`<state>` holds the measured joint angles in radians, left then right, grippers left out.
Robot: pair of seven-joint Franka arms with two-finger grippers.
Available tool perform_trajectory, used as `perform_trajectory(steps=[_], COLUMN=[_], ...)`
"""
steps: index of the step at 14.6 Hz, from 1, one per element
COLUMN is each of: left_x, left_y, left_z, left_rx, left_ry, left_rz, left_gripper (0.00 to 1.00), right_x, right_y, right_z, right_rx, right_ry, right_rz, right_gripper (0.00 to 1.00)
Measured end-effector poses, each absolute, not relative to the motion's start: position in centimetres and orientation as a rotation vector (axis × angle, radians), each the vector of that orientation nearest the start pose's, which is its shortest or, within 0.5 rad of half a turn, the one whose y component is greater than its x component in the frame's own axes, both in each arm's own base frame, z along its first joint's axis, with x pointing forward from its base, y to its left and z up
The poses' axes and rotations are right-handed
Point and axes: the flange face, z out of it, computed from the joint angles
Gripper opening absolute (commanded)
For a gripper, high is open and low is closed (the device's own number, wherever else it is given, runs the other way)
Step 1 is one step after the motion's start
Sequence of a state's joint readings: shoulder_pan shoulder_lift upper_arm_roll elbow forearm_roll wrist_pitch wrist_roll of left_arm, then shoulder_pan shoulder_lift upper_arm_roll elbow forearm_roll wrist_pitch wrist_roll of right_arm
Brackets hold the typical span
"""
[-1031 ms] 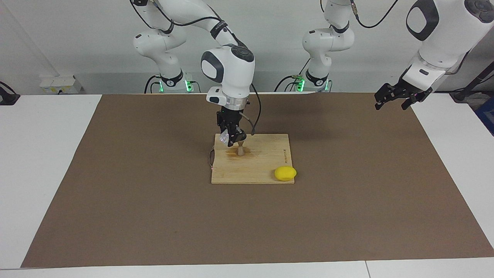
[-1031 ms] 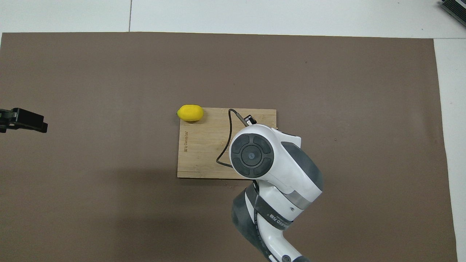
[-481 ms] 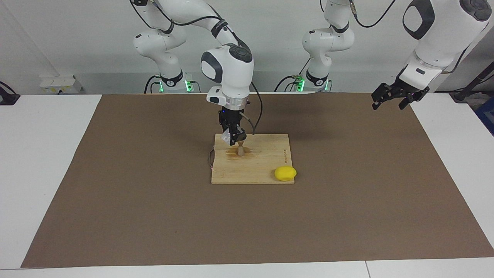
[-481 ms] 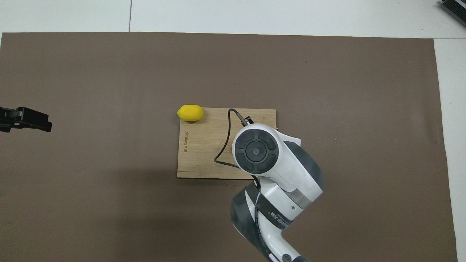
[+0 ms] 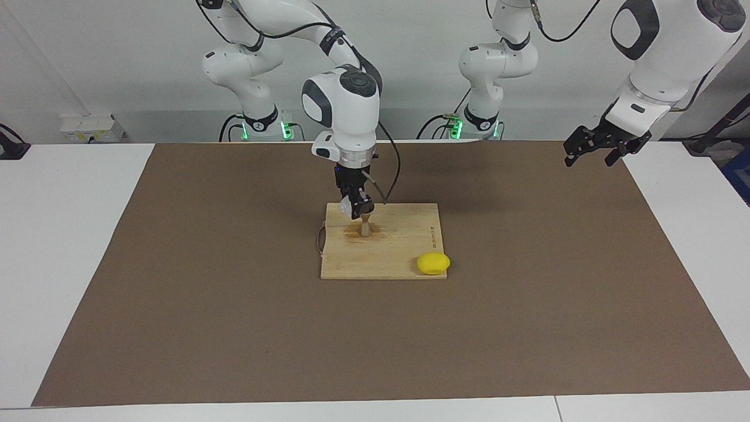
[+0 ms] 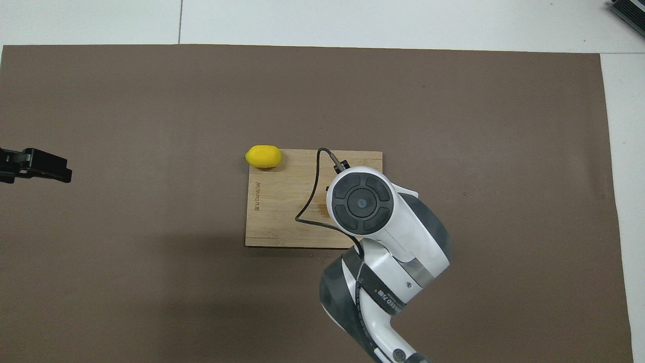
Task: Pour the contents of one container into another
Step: 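Tilt the clear glass over the dark cup with the right gripper, then turn the glass upright and carry it back with the right gripper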
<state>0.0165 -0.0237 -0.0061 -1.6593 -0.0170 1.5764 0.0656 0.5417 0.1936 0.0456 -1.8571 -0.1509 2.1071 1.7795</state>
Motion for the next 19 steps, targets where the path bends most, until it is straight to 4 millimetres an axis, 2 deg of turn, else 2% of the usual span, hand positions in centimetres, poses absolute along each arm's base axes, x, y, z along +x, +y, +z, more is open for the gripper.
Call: perform_trajectory(steps=[5,8,12,14,17,19], left_x=[54.5,54.5,54.5,54.5,54.5,54.5], left_y=[0.0,0.0,-0.1,-0.1,-0.1,-0.1], left_z=[59.6,59.6,59.6,59.6,59.6,59.6], left_rx=[-3.157,-3.157,-3.157,-3.157,-3.157,-3.157], left_ry=[0.098,0.098,0.099,0.099,0.098,0.098], left_rz=[0.093,0.093,0.093,0.093,0.093,0.093], left_gripper=[1.00,1.00,1.00,1.00,1.00,1.00], right_x=[53.1,55.2,58.2,59.2,59.7,59.2], right_y=[31.0,27.2,20.1,15.8,8.5,4.4], right_z=[42.0,41.5,40.7,39.8,37.8,35.9], right_rx=[-2.562,-2.454,-2.247,-2.127,-1.971,-1.904], right_ry=[1.745,1.813,1.885,1.931,1.914,1.862], right_rz=[-0.063,0.099,0.312,0.397,0.505,0.550], right_gripper=[0.00,0.00,0.00,0.00,0.00,0.00])
